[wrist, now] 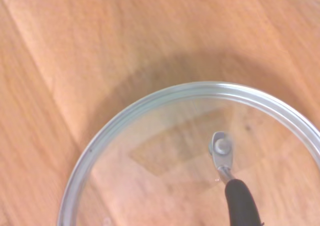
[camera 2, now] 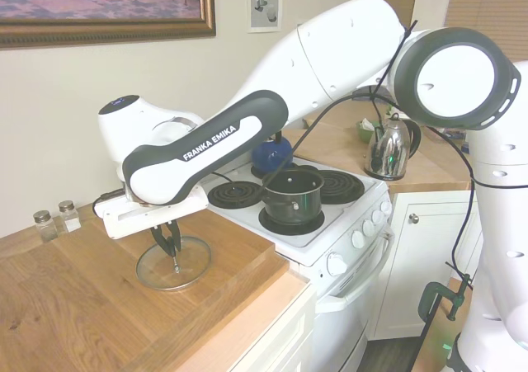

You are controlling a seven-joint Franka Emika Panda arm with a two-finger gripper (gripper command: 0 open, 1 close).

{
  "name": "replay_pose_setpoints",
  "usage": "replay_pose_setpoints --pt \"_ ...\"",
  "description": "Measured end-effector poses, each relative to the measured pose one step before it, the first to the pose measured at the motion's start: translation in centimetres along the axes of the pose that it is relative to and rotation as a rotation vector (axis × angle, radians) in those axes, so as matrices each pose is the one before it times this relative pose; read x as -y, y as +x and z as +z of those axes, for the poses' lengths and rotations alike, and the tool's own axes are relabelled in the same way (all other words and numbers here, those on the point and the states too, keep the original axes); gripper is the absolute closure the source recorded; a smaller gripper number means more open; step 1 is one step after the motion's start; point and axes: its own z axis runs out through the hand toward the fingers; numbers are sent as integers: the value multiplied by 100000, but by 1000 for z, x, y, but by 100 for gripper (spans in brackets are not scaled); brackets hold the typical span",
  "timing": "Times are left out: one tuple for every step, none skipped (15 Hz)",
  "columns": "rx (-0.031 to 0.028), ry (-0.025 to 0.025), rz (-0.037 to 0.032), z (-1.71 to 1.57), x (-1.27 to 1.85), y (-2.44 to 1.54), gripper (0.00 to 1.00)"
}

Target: Uncover the lid of the pot

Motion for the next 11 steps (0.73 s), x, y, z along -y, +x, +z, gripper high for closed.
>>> replay_pose_setpoints --pt "171 -101 -27 48 29 13 0" --pt "415 -156 41 29 3 85 0" --pt "362 -126 92 31 10 130 0" --pt "321 -128 15 37 11 145 0" --pt "271 -21 -98 -1 10 135 0" --pt "253 447 -65 -196 19 155 0" --pt "134 865 142 -386 21 227 0" --pt "82 884 165 -513 -25 182 0" --pt "122 925 114 -631 -80 148 0" --pt "65 1088 90 -808 -223 173 0" --pt "253 1356 243 -983 -374 170 0"
